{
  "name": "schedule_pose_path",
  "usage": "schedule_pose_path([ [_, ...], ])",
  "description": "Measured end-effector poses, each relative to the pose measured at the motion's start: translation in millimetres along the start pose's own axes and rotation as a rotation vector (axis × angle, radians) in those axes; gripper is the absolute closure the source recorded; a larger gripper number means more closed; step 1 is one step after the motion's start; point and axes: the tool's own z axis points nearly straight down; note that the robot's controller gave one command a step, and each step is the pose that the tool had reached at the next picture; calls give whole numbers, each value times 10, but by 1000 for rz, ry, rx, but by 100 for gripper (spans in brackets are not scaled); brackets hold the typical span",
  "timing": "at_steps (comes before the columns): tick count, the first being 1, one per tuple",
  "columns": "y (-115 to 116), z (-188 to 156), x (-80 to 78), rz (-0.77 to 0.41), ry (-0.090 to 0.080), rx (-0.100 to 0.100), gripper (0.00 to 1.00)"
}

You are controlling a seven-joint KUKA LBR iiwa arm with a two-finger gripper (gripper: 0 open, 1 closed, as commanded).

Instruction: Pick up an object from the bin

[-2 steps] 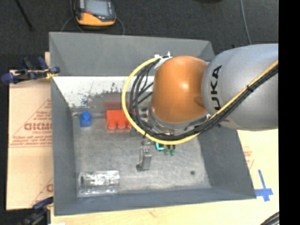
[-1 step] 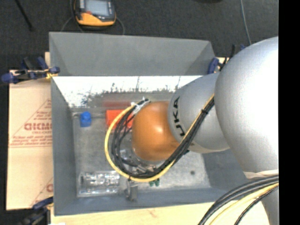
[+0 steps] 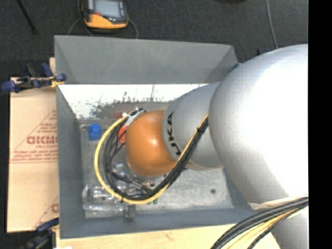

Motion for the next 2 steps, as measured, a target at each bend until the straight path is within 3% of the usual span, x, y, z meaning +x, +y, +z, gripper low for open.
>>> schedule_pose_path([
  [1, 21, -1, 11, 5, 0, -6, 100],
  [2, -41, -152, 49, 22, -1, -9, 100],
])
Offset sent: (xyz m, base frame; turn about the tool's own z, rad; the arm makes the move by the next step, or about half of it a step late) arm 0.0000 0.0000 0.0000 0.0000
